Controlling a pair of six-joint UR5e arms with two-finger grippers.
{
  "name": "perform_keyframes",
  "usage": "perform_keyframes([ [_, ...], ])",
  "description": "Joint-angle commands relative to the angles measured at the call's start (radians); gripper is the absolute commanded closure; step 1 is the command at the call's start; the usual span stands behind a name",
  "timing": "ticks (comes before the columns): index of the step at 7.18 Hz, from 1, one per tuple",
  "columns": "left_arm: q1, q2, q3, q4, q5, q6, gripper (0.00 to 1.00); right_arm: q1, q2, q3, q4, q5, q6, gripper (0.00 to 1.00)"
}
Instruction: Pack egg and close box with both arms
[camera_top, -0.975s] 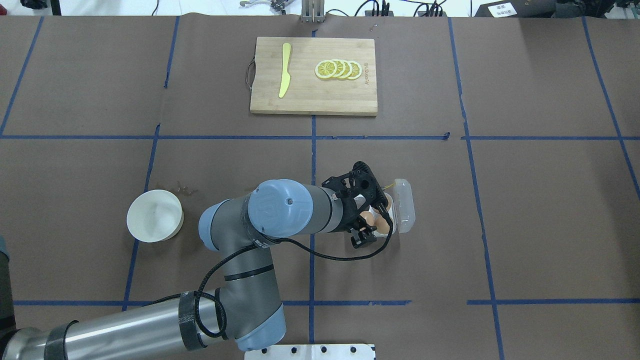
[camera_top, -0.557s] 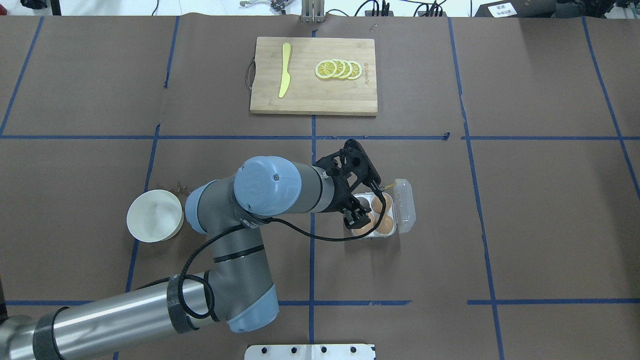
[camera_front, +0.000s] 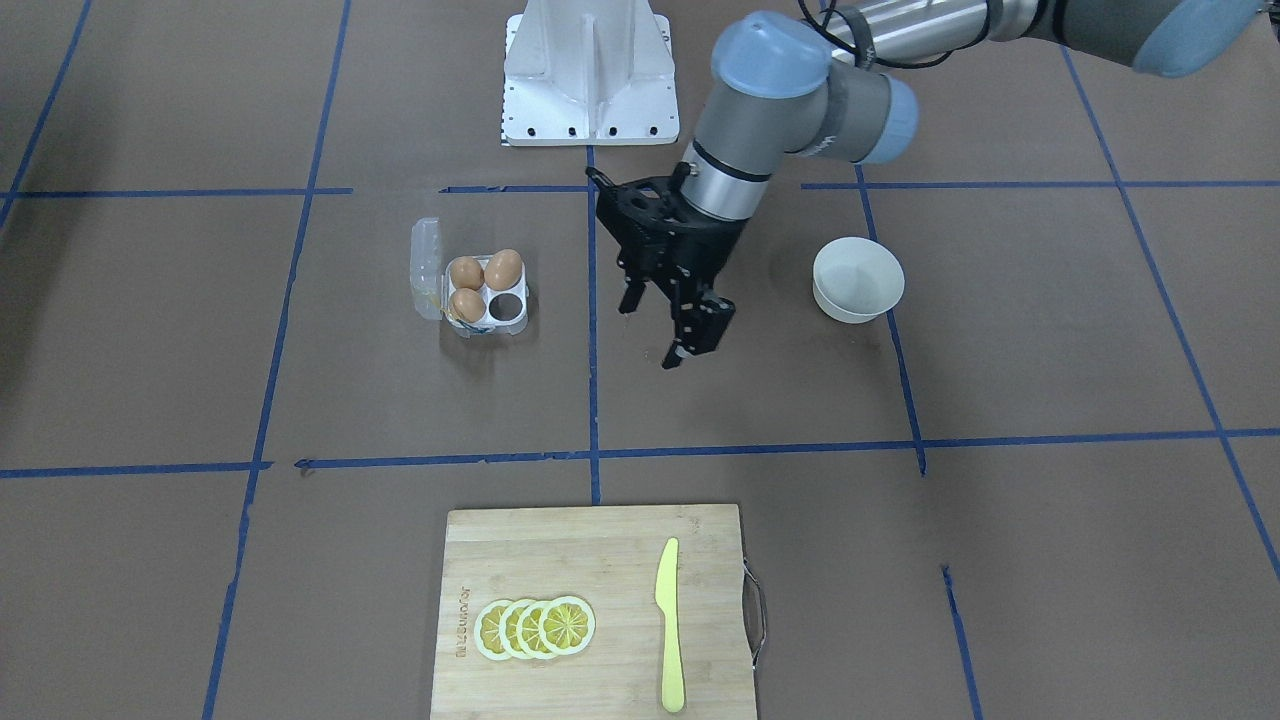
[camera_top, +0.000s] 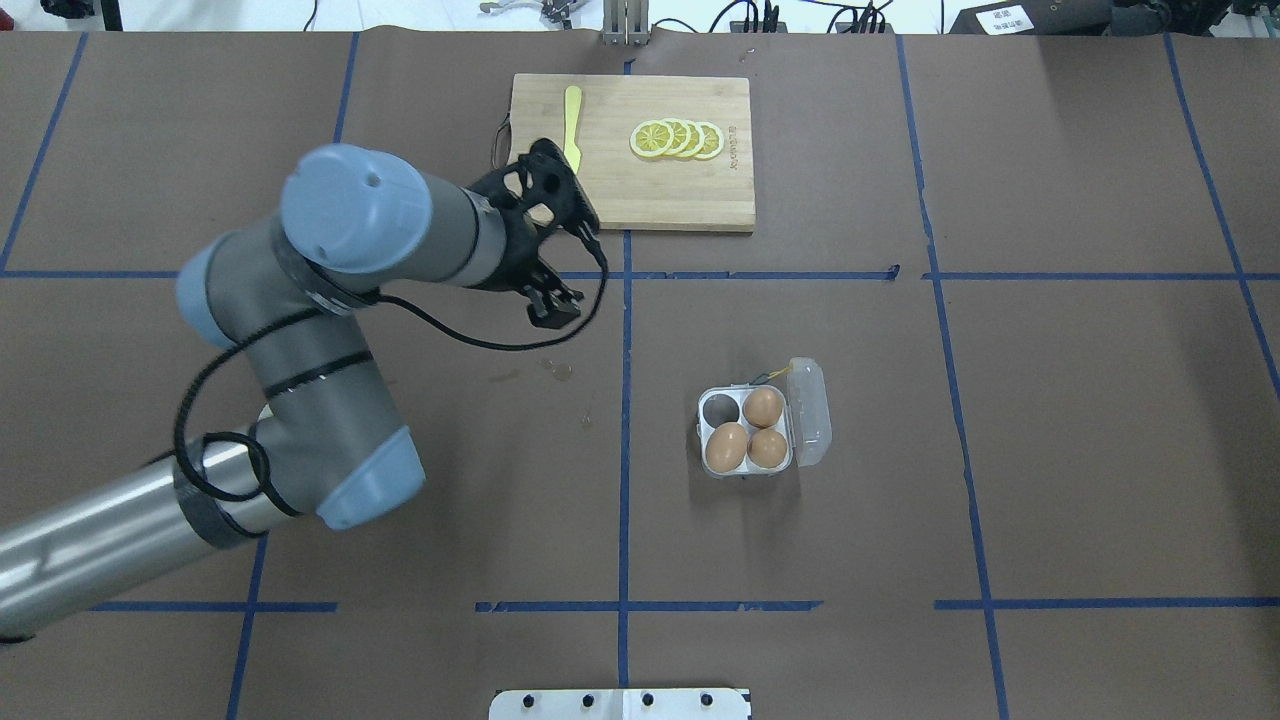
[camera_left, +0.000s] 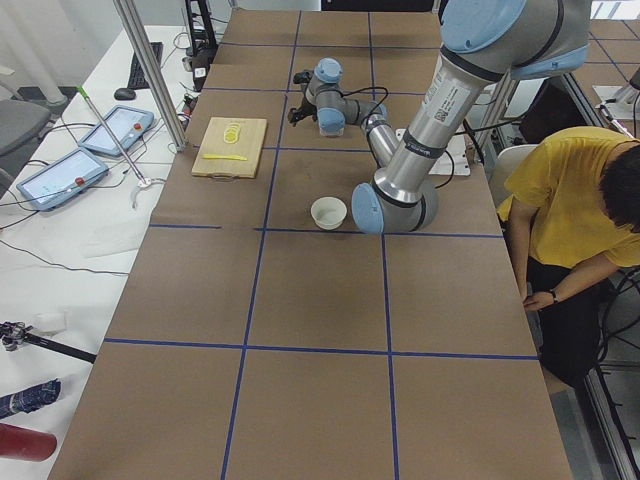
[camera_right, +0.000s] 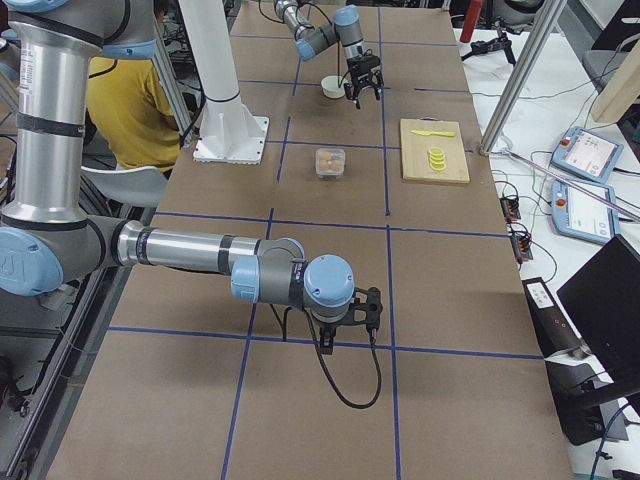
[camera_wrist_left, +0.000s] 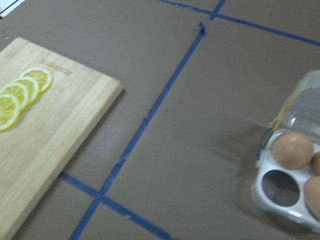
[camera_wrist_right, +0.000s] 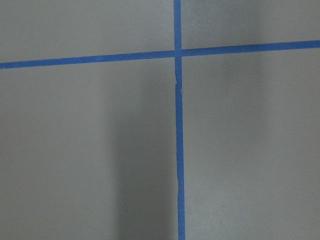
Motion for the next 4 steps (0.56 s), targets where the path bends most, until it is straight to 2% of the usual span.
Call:
perform_keyframes([
  [1,-0.276,0.153,-0.009,0.041,-0.244,0.041,0.11,-0.003,0.005,0.006,0.044,0.001,0.0,0.0],
  [2,-0.413,0.202,-0.004,0.12,-0.33,0.037,0.11,-0.007,0.003,0.001,0.078,0.0,0.002,0.0],
  [3,-0.496,0.247,-0.006,0.182,-0.339,0.028,0.1,-0.032,0.003,0.003,0.08,-0.003,0.003,0.0],
  [4,-0.576,0.272,-0.003,0.246,-0.351,-0.038,0.0,-0.079,0.012,0.006,0.083,-0.005,0.025,0.0],
])
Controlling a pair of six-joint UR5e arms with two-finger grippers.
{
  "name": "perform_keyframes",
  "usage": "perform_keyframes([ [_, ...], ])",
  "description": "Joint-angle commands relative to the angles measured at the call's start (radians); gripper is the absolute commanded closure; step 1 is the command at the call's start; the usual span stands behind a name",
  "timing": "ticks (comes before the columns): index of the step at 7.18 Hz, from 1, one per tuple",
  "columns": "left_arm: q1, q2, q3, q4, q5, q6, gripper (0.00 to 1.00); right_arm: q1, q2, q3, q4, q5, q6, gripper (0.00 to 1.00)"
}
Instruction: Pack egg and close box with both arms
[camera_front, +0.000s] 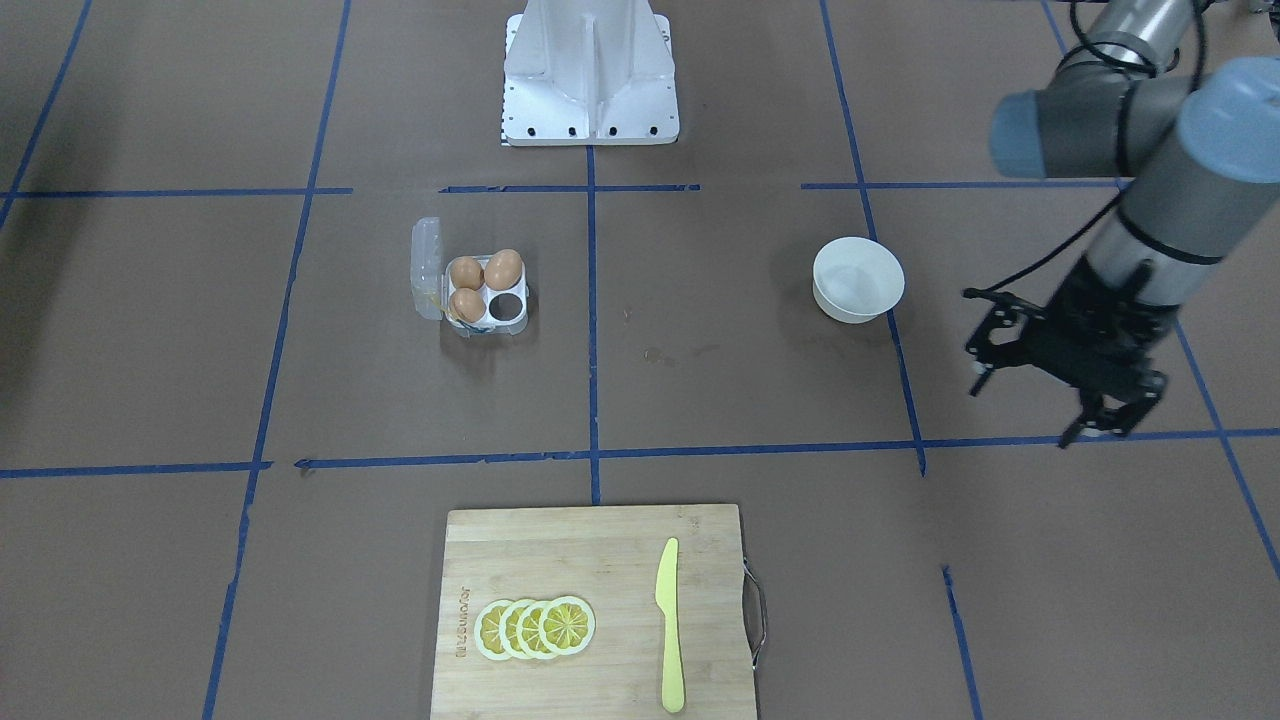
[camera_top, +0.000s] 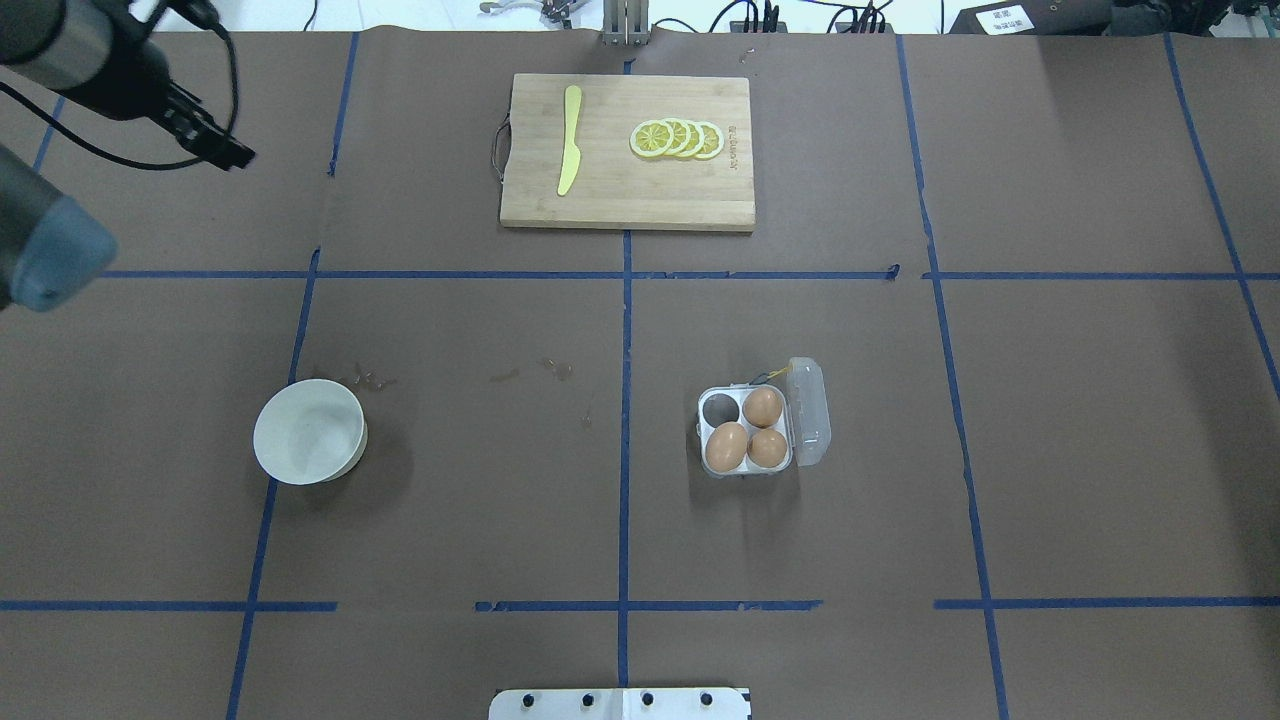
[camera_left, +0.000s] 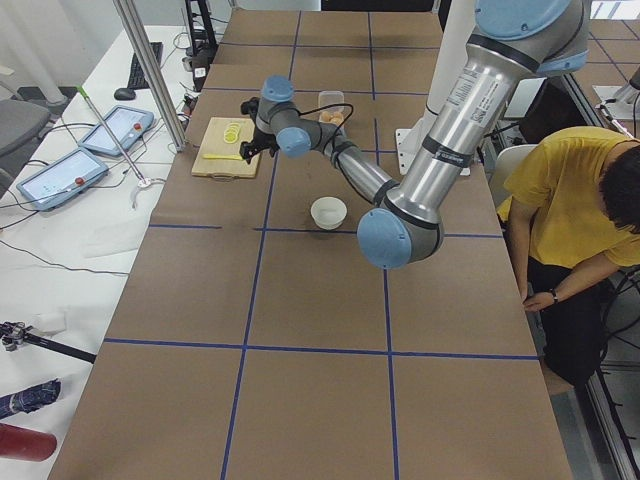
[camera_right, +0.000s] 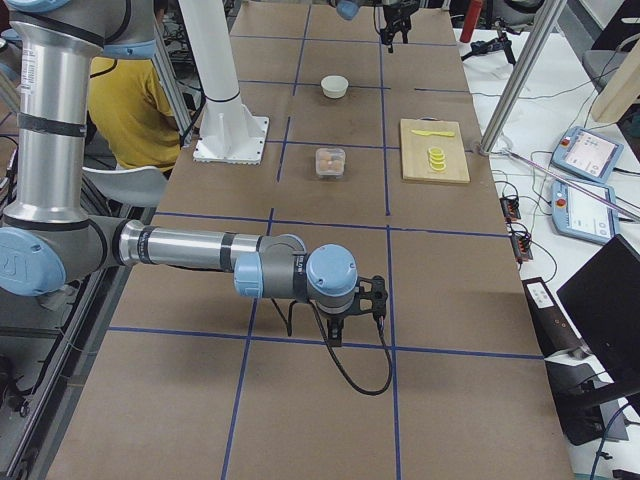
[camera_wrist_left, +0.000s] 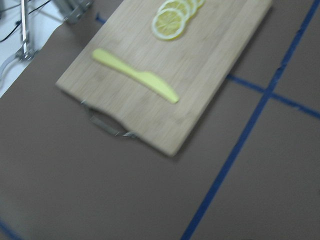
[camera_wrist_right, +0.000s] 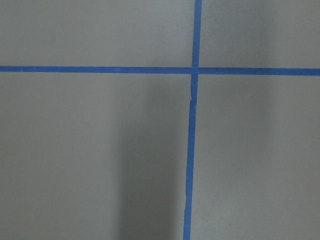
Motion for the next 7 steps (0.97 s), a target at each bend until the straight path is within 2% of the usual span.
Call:
perform_keyframes([
  [1,-0.141,0.058,0.001,0.133,-0.132,-0.23,0.0,-0.09,0.033,0.007,0.031,-0.004,0.091,0.0],
  [2,-0.152,0.139,-0.008,0.127,-0.194,-0.26,0.0,-0.155,0.053,0.007,0.1,-0.008,0.185,0.0],
  [4,-0.157,0.245,-0.031,0.112,-0.184,-0.256,0.0,-0.316,0.129,0.007,0.218,-0.066,0.444,0.0],
  [5,-0.16,0.256,-0.028,0.112,-0.178,-0.247,0.0,-0.379,0.172,0.011,0.265,-0.086,0.586,0.0],
  [7,-0.221,0.288,-0.018,0.12,-0.18,-0.106,0.0,-0.514,0.229,0.014,0.399,-0.142,0.845,0.0],
])
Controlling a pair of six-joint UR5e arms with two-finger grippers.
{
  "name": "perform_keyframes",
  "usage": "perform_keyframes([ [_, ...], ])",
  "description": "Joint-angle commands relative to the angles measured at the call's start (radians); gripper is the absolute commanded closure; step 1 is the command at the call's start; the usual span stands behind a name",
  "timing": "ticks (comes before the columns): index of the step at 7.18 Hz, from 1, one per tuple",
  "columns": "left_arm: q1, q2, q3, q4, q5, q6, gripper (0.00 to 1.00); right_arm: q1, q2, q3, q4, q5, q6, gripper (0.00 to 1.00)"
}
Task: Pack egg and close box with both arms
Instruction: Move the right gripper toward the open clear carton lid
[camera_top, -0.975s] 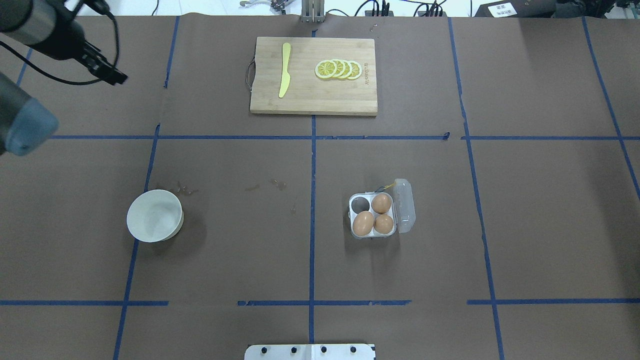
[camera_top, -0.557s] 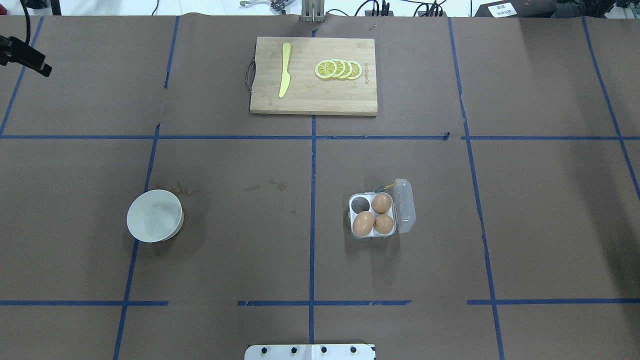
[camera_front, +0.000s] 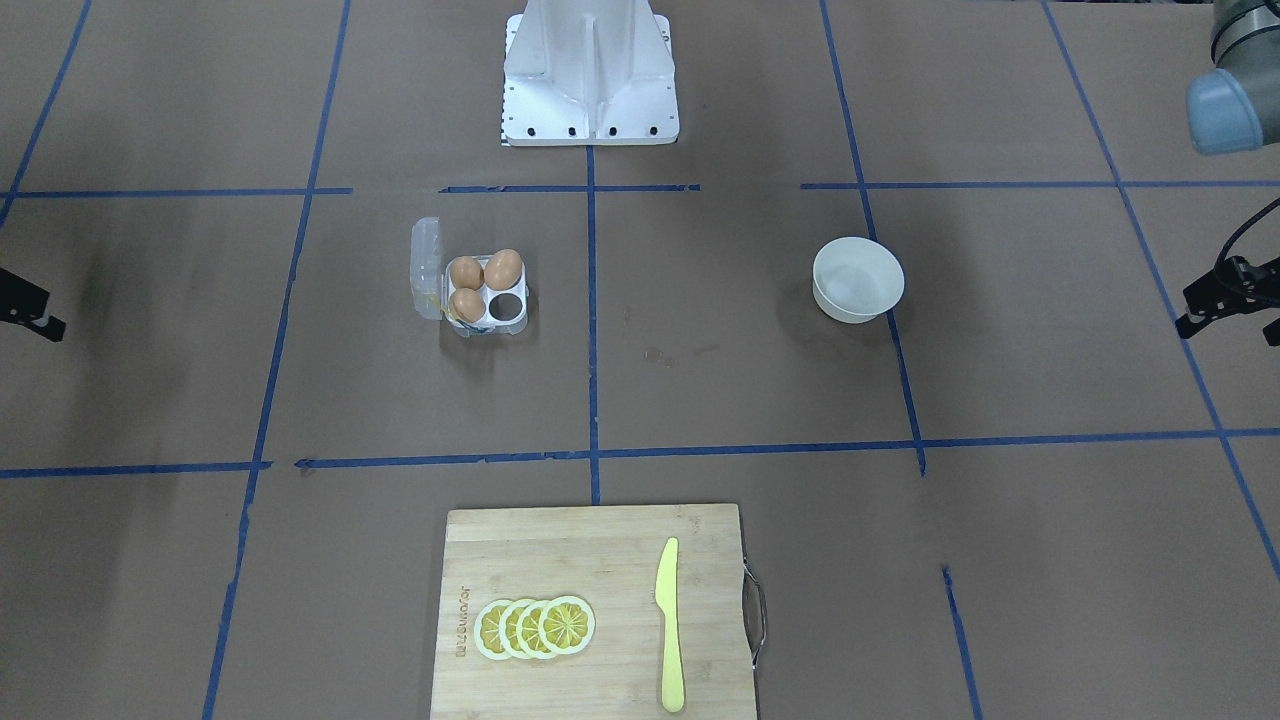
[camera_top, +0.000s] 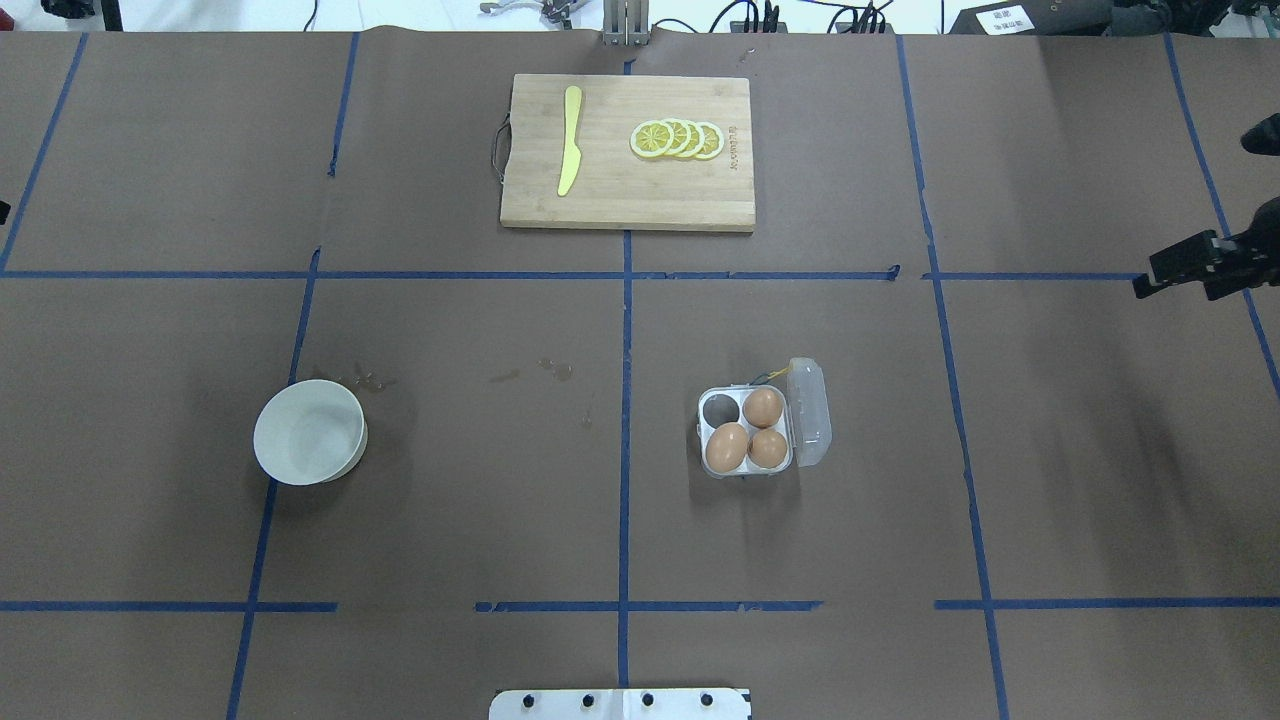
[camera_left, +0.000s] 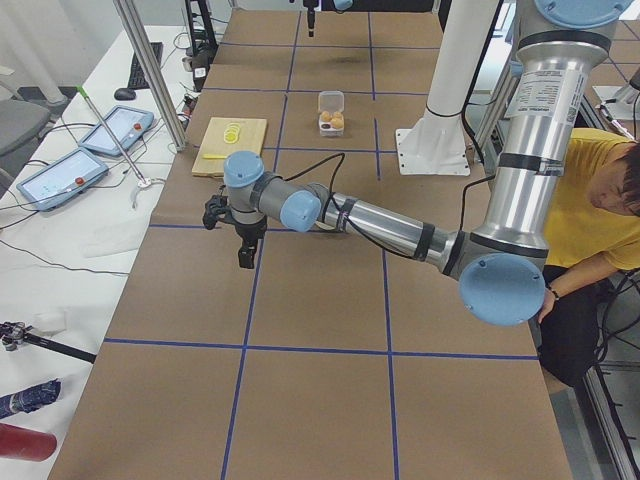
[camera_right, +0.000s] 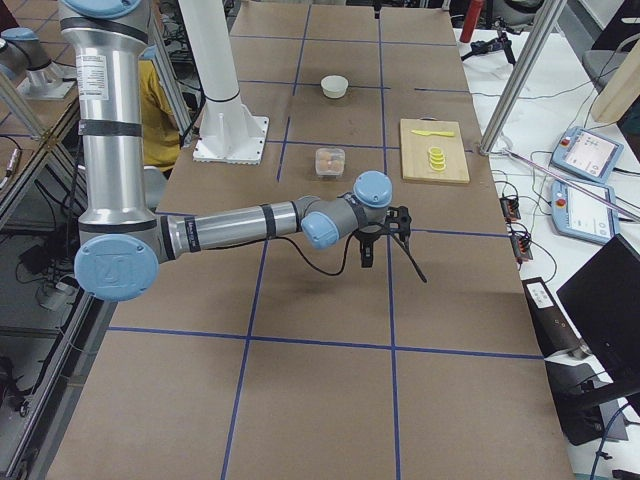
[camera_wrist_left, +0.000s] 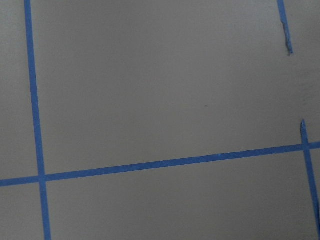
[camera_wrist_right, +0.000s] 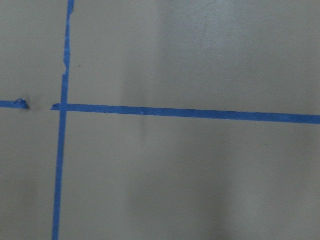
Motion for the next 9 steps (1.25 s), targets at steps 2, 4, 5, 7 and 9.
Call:
perform_keyframes([
  [2,-0.032,0.056,-0.013,0.002,0.0,0.071,0.0,-0.22,0.051,0.094,0.102,-0.088,0.329,0.56],
  [4,-0.041,0.061,-0.01,0.001,0.001,0.076,0.0,-0.347,0.075,0.123,0.102,-0.164,0.397,1.0],
  [5,-0.041,0.061,-0.005,-0.001,0.001,0.076,0.0,-0.399,0.11,0.123,0.102,-0.204,0.477,1.0],
  [7,-0.046,0.084,-0.011,-0.004,0.001,0.097,0.0,-0.497,0.187,0.13,0.098,-0.269,0.587,1.0],
  [9,-0.05,0.084,-0.01,-0.004,0.001,0.097,0.0,-0.615,0.233,0.202,0.089,-0.274,0.696,1.0],
])
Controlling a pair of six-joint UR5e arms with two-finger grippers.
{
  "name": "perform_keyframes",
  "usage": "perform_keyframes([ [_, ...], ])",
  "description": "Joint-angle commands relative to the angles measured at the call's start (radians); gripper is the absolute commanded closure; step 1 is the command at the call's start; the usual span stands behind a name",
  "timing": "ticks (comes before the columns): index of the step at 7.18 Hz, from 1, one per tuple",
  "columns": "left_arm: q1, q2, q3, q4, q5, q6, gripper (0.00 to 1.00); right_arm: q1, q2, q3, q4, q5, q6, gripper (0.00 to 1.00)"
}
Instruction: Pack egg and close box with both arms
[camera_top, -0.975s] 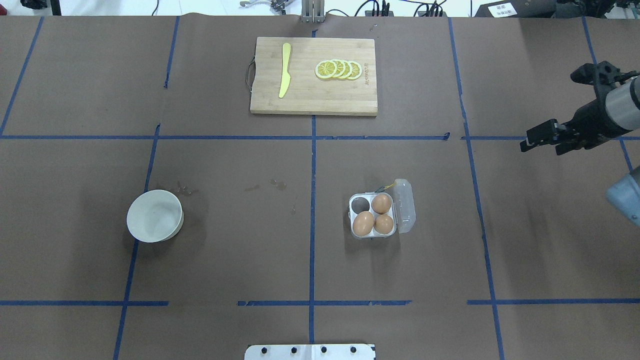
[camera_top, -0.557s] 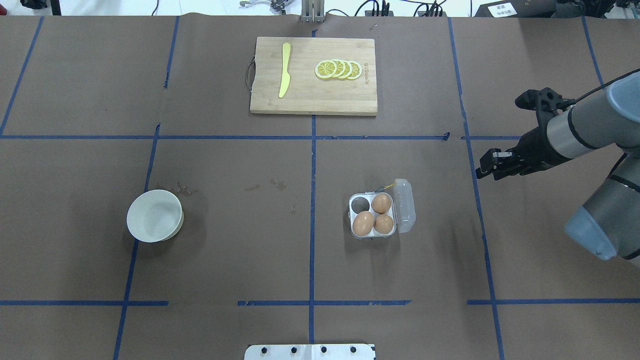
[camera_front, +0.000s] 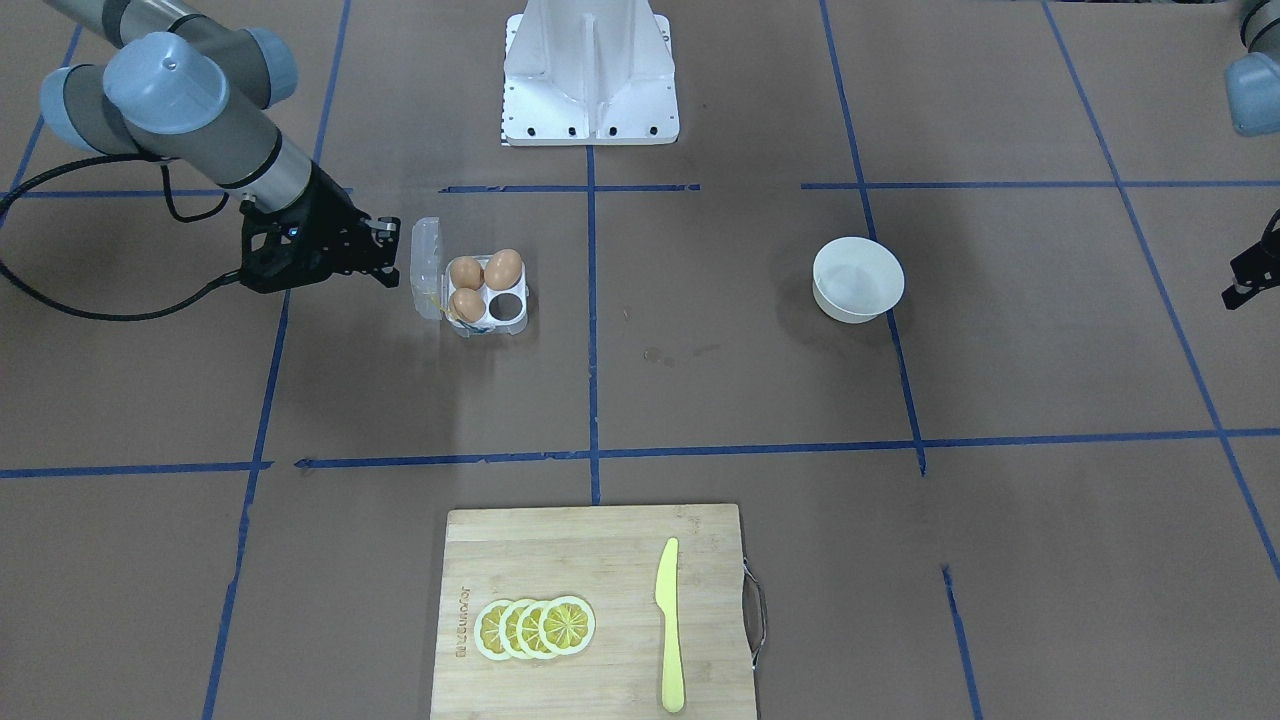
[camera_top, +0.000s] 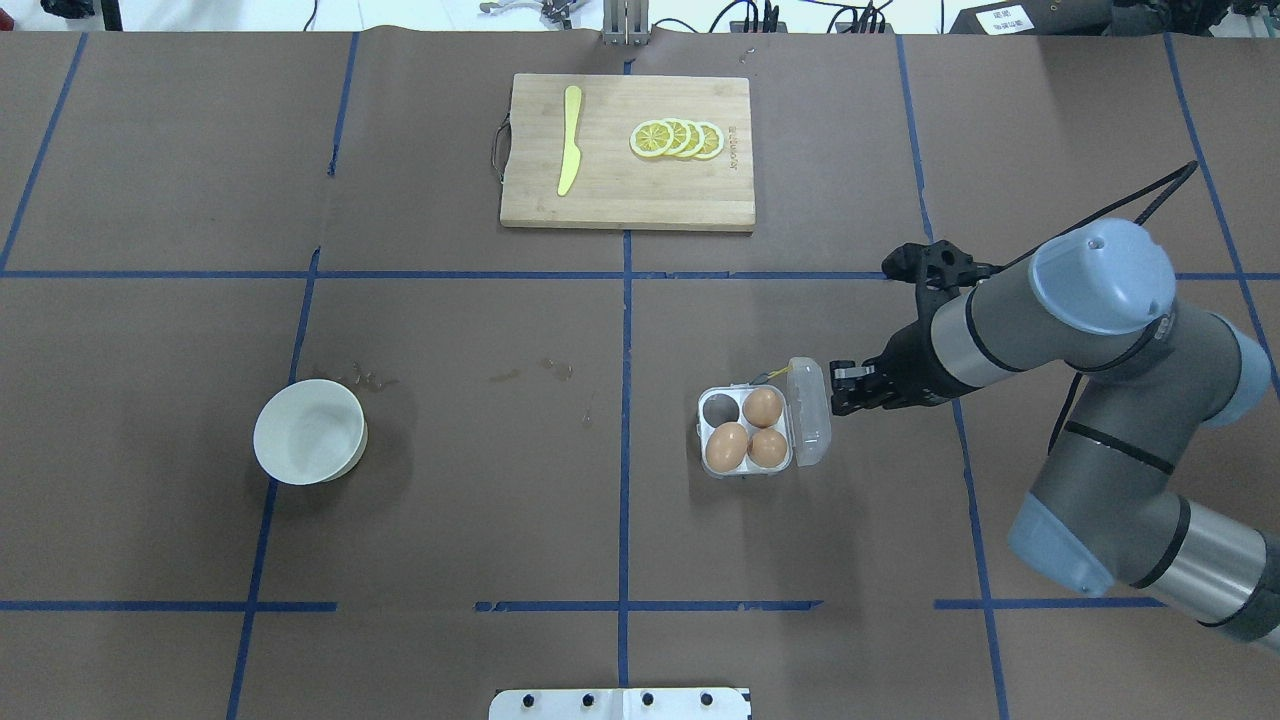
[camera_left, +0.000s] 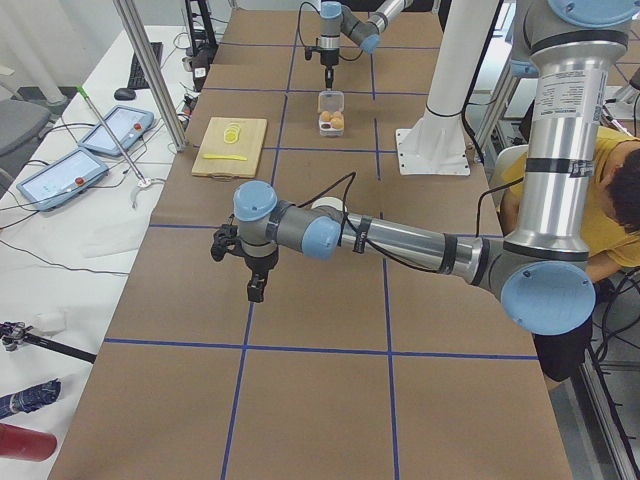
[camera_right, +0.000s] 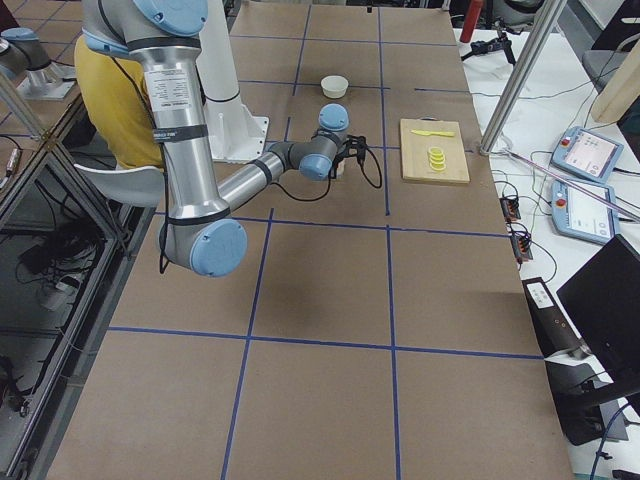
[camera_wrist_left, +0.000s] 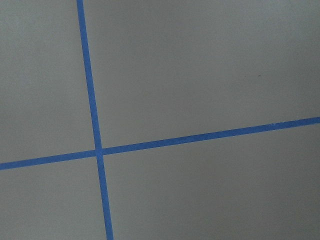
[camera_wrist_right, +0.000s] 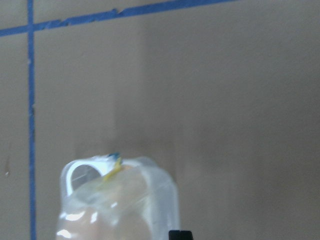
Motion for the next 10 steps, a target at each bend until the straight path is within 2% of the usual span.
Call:
perform_keyframes([
  [1,-0.002,-0.004,0.008,0.0,-0.001,0.002,0.0,-0.086,0.087,0.044,-0.039,-0.003,0.097,1.0],
  [2,-0.001,-0.005,0.01,0.0,-0.001,0.002,0.0,-0.045,0.133,0.055,-0.102,0.007,0.097,1.0],
  [4,-0.002,-0.001,0.002,-0.002,-0.002,0.002,0.0,0.096,0.121,0.07,-0.132,0.079,0.085,1.0],
  [5,-0.002,-0.001,-0.002,-0.002,-0.002,0.002,0.0,0.131,0.069,0.067,-0.132,0.063,0.087,0.09],
  [6,-0.002,-0.001,-0.002,-0.003,-0.004,0.0,0.0,0.191,0.019,0.056,-0.132,0.067,0.046,0.0],
  [8,-0.001,-0.007,0.001,-0.017,-0.002,0.002,0.0,0.297,-0.095,0.024,-0.135,0.087,-0.213,0.0],
  [10,0.002,-0.001,0.043,-0.022,-0.004,0.0,0.0,0.499,-0.131,-0.107,-0.135,0.211,-0.516,0.0],
])
